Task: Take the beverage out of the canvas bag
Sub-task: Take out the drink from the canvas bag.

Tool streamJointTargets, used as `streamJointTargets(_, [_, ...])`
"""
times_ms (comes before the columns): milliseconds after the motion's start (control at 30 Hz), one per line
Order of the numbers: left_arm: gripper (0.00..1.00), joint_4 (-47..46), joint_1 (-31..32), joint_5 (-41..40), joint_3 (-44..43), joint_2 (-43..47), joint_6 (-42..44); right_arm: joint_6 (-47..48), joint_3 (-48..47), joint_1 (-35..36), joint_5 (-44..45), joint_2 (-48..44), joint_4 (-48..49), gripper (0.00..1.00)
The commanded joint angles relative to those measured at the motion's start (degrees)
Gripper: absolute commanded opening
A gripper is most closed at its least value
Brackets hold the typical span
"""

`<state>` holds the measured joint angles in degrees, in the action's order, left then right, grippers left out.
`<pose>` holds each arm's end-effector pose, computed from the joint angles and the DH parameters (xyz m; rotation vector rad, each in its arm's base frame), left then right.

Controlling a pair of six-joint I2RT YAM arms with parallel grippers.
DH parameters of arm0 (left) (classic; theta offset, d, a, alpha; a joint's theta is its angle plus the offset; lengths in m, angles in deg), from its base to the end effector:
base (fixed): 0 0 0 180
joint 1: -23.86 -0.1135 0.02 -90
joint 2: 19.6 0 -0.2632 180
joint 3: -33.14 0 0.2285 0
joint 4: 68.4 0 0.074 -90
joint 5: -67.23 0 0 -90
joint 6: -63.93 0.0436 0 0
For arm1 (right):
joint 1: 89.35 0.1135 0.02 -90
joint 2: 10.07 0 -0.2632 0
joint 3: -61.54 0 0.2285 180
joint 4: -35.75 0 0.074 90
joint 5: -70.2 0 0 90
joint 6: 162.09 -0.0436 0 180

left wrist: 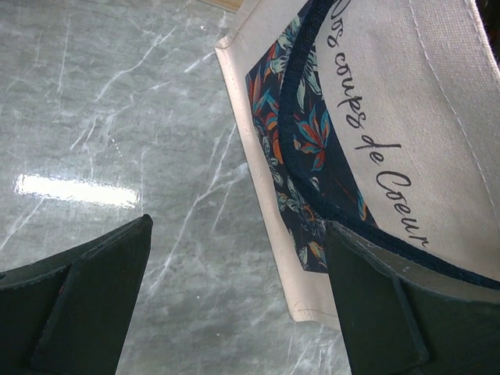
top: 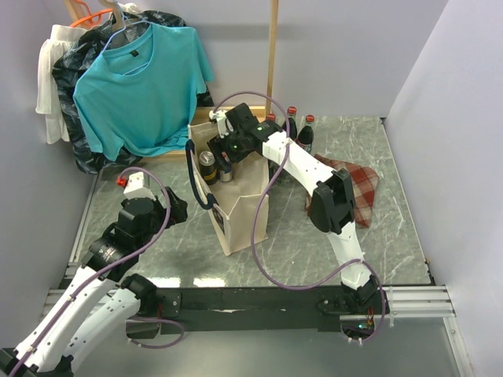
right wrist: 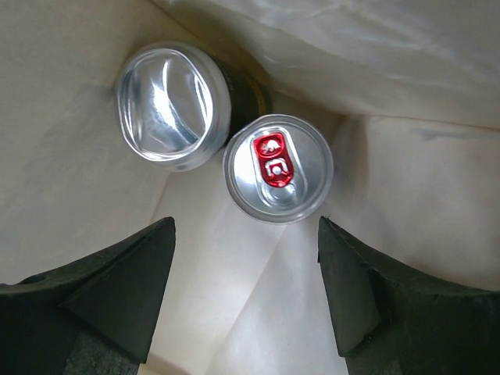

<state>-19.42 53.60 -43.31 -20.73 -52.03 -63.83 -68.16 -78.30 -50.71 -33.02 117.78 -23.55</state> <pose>0.1051 -0.0425 0.2851 -0.3639 2.0064 -0.3774 0.3718 0.3100 0.2832 -0.9887 2.2335 0.5543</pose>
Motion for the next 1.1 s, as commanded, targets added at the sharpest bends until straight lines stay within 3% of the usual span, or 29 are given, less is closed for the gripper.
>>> streamJointTargets(0, [0.96,-0.45,0.41,-1.18,-2.39,0.08,-0.65,-0.76,-1.60,0.48,0.02,1.61,2.67,0.80])
streamJointTargets(567, [0.96,-0.54,0.85,-1.53,-2.22,0.17,-0.74,-0.58,-6.96,0.83,4.86,5.39,3.73,0.81])
streamJointTargets(867, [0.96,-0.45,0.94,-1.53,-2.39,-0.45,-0.65,-0.23,-6.52,0.74,7.85,5.39,4.78,0.90])
streamJointTargets(1067, [0.96,-0.36,0.94,-1.53,-2.39,-0.53,-0.74,-0.49,-6.52,0.66,7.41,5.83,5.22,0.90])
